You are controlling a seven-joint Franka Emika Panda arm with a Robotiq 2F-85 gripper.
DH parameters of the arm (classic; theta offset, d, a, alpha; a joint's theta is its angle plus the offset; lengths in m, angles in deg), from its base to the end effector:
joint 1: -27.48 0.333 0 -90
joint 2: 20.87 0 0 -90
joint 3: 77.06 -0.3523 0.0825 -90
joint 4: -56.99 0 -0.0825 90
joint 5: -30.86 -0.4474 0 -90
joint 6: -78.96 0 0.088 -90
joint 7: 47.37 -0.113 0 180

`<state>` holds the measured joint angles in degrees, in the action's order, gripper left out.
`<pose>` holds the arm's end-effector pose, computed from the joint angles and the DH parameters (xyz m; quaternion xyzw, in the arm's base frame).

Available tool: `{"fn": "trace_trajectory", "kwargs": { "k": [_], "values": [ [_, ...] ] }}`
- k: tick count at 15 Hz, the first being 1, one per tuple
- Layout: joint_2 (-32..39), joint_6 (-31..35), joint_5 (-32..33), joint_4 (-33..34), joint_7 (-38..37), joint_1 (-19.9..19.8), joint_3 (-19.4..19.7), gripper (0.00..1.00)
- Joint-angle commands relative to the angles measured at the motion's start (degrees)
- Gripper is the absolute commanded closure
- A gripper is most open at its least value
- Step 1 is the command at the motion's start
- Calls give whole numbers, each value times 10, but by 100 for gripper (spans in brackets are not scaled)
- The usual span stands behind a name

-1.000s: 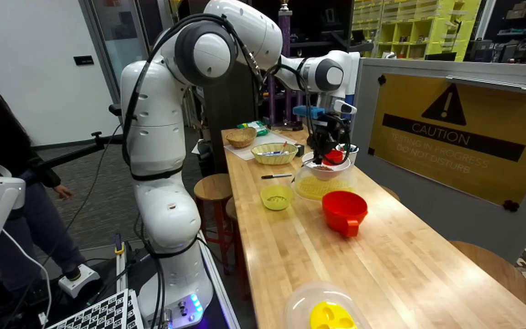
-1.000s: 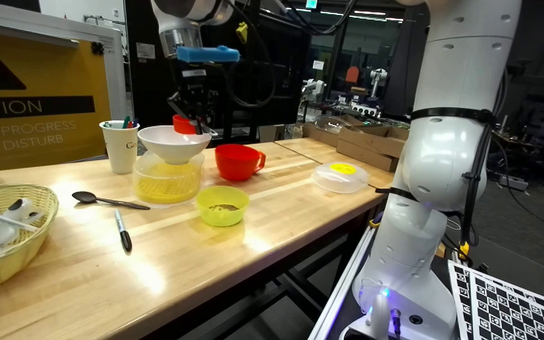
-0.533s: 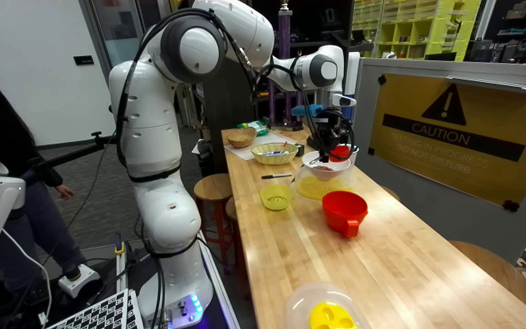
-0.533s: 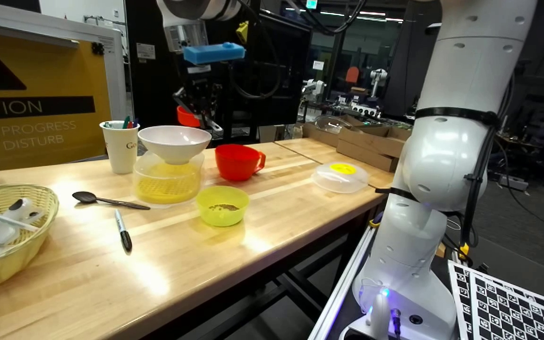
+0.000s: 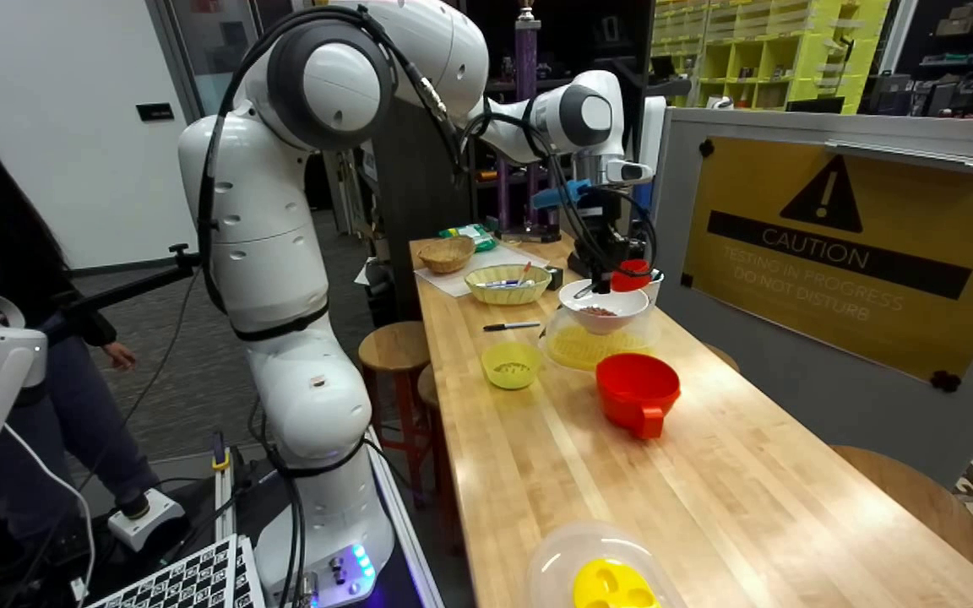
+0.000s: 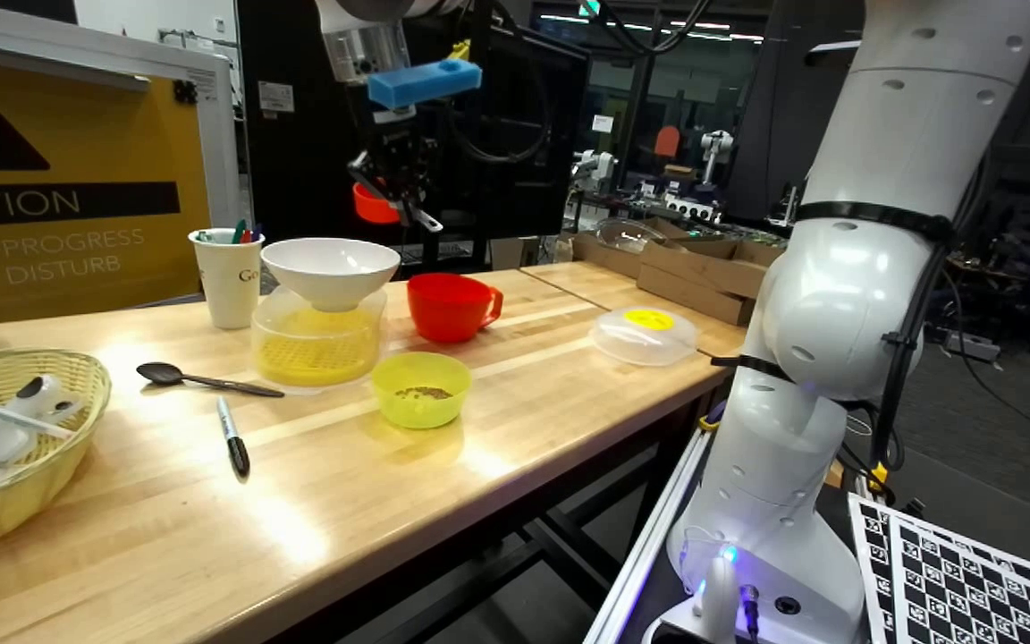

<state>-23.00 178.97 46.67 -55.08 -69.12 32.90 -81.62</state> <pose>0.5821 0.0763 0.4900 0.9850 -0.0660 -0.0459 0.1527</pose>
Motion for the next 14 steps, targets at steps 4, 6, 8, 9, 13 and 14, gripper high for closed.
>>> {"fn": "trace_trajectory", "kwargs": {
  "k": [4,6,8,9,13,14],
  "values": [
    [-6,-36,-79,-11,48,4,-10,96],
    [-6,-29,-93,-13,53,6,-15,96],
    [-3,-31,-96,-11,58,10,-20,96],
    [-2,-35,-95,-9,62,12,-22,96],
    [1,-48,-89,-2,73,16,-26,96],
    [-1,-46,-74,-3,60,17,-28,96]
  ]
}}
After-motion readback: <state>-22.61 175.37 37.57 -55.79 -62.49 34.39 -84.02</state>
